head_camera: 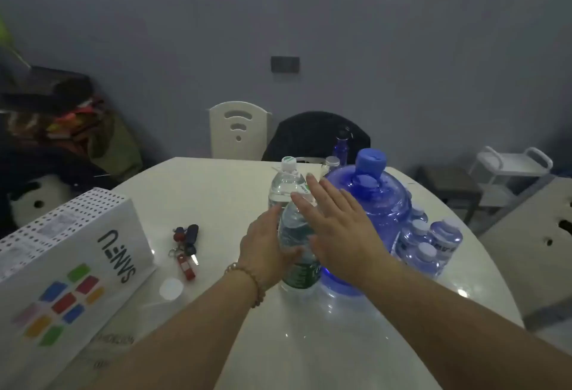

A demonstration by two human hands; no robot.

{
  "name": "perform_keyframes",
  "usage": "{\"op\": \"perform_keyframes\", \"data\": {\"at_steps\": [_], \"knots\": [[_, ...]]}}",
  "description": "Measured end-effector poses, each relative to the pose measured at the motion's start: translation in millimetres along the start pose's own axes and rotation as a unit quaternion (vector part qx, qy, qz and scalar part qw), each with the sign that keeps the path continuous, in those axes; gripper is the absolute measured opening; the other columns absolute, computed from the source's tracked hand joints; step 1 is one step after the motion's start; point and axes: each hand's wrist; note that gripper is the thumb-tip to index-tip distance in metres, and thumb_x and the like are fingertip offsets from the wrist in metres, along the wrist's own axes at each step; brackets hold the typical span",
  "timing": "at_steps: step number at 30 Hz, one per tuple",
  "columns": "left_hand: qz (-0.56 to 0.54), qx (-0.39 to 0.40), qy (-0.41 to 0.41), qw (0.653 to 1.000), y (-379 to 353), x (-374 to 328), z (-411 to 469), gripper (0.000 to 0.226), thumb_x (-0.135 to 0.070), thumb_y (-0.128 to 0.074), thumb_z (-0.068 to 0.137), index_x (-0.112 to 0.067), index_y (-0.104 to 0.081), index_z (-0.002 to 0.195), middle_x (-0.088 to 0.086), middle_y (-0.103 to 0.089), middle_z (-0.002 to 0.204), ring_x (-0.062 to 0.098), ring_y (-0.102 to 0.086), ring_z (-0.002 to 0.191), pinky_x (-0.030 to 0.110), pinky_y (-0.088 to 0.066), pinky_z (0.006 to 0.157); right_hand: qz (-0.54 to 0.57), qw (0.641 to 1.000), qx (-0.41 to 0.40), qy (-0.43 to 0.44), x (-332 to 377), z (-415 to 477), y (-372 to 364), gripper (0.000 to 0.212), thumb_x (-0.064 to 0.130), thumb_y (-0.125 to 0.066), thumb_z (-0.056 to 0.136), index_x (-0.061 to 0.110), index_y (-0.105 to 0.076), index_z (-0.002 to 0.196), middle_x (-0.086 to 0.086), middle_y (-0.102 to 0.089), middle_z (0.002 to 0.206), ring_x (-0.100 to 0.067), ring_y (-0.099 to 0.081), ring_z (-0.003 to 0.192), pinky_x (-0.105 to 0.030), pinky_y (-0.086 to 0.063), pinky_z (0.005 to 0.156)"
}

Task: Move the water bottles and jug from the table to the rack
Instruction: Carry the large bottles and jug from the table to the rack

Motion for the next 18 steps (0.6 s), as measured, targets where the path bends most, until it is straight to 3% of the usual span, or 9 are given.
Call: {"op": "perform_keyframes", "data": {"at_steps": [2,5,9,12,14,16,18], "knots": [[0.009,0.037,-0.041,0.998,-10,12,19,0.074,-0.044,-0.084,0.061,-0.043,-0.042,0.122,-0.014,-0.061,0.114,0.012,-0.059,0.100,0.035,-0.051,0.090,-0.070,0.997,-0.007,0.031,-3,23,-8,0.080,0.037,-0.048,0.094,0.033,0.010,0.148,0.000,0.036,0.145,-0.023,0.033,0.133,-0.045,0.009,0.113],[-0.096,0.087,-0.031,0.991,-31,34,37,0.096,-0.054,-0.087,0.050,-0.054,-0.030,0.128,-0.023,-0.054,0.124,0.008,-0.056,0.110,0.037,-0.053,0.090,-0.171,0.984,0.014,0.053,-8,46,-18,0.078,0.042,-0.042,0.095,0.028,0.013,0.148,-0.008,0.037,0.148,-0.031,0.034,0.134,-0.050,0.015,0.109],[-0.150,0.031,-0.068,0.986,-49,44,40,0.102,-0.039,-0.091,0.053,-0.057,-0.024,0.129,-0.040,-0.038,0.125,-0.008,-0.045,0.116,0.019,-0.047,0.091,-0.303,0.946,0.053,0.105,-4,53,-27,0.077,0.039,-0.040,0.098,0.015,0.013,0.148,-0.014,0.042,0.142,-0.035,0.039,0.128,-0.052,0.027,0.099],[-0.156,0.004,-0.078,0.985,-57,48,44,0.090,-0.035,-0.093,0.051,-0.061,-0.036,0.116,-0.043,-0.049,0.114,-0.011,-0.053,0.107,0.009,-0.047,0.076,-0.354,0.927,0.063,0.107,-7,56,-18,0.086,0.034,-0.043,0.096,0.007,0.026,0.142,-0.017,0.054,0.128,-0.038,0.044,0.122,-0.053,0.026,0.096],[-0.151,-0.015,-0.077,0.985,-60,44,43,0.084,-0.037,-0.092,0.053,-0.053,-0.038,0.116,-0.043,-0.049,0.107,-0.019,-0.049,0.104,0.000,-0.040,0.075,-0.379,0.916,0.058,0.121,-13,56,-14,0.091,0.037,-0.042,0.096,0.002,0.035,0.131,-0.019,0.056,0.123,-0.040,0.044,0.119,-0.054,0.023,0.098],[-0.148,-0.036,-0.085,0.985,-62,44,39,0.092,-0.033,-0.092,0.054,-0.037,-0.037,0.127,-0.035,-0.043,0.115,-0.019,-0.043,0.107,-0.005,-0.031,0.082,-0.407,0.900,0.033,0.151,-20,53,-18,0.096,0.044,-0.047,0.091,0.004,0.028,0.134,-0.022,0.051,0.130,-0.043,0.040,0.123,-0.056,0.018,0.104],[-0.151,-0.040,-0.084,0.984,-64,50,34,0.104,-0.027,-0.091,0.050,-0.020,-0.029,0.133,0.000,-0.049,0.128,0.003,-0.045,0.115,0.006,-0.030,0.096,-0.453,0.874,0.067,0.161,-18,48,-16,0.097,0.050,-0.055,0.085,0.010,0.010,0.145,-0.025,0.044,0.138,-0.046,0.035,0.128,-0.059,0.017,0.106]]}}
Point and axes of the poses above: each hand's wrist, its own z-axis towards the middle knuckle, its own y-axis out of the back of the hand, x = y × z
